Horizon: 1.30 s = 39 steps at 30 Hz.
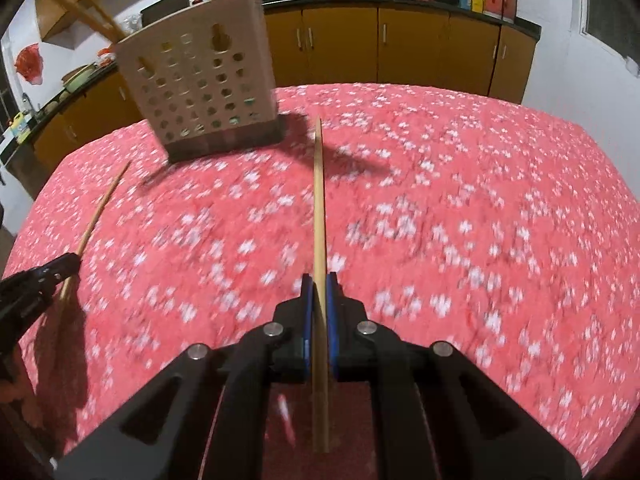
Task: Organize utensils
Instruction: 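Grasp a chopstick with the right gripper while the left gripper grasps the last one, then lift both chopsticks and carry them upright over the utensil holder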
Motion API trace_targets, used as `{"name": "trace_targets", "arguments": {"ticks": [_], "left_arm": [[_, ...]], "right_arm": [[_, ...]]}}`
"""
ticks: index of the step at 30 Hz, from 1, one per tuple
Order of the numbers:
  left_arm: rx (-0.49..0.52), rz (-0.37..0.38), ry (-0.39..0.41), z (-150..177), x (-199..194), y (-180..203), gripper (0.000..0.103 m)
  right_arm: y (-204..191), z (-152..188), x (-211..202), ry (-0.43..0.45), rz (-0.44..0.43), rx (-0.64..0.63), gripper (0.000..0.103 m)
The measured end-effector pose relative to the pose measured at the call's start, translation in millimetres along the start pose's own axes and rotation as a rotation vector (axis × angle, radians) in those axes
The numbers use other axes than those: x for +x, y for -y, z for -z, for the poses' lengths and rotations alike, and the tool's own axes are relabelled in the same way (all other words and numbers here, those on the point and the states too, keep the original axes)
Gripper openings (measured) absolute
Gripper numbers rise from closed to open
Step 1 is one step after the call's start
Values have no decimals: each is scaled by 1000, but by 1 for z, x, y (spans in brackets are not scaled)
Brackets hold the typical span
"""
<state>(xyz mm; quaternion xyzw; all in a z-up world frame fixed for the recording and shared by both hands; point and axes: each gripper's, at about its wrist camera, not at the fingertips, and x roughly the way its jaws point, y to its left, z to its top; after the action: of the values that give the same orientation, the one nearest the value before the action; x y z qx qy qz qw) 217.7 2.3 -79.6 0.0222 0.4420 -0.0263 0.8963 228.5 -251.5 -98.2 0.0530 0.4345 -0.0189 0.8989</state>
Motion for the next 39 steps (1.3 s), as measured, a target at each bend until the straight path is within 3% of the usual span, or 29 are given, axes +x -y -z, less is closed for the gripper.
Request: {"name": "trace_targets", "arguments": {"ticks": [13, 39], "left_arm": [[-59, 102, 41, -2, 5, -10, 15], [-27, 95, 40, -3, 5, -3, 24]], "right_arm": [[6, -5, 5, 35, -22, 18, 8], [7, -4, 4, 37, -32, 30, 9]]}}
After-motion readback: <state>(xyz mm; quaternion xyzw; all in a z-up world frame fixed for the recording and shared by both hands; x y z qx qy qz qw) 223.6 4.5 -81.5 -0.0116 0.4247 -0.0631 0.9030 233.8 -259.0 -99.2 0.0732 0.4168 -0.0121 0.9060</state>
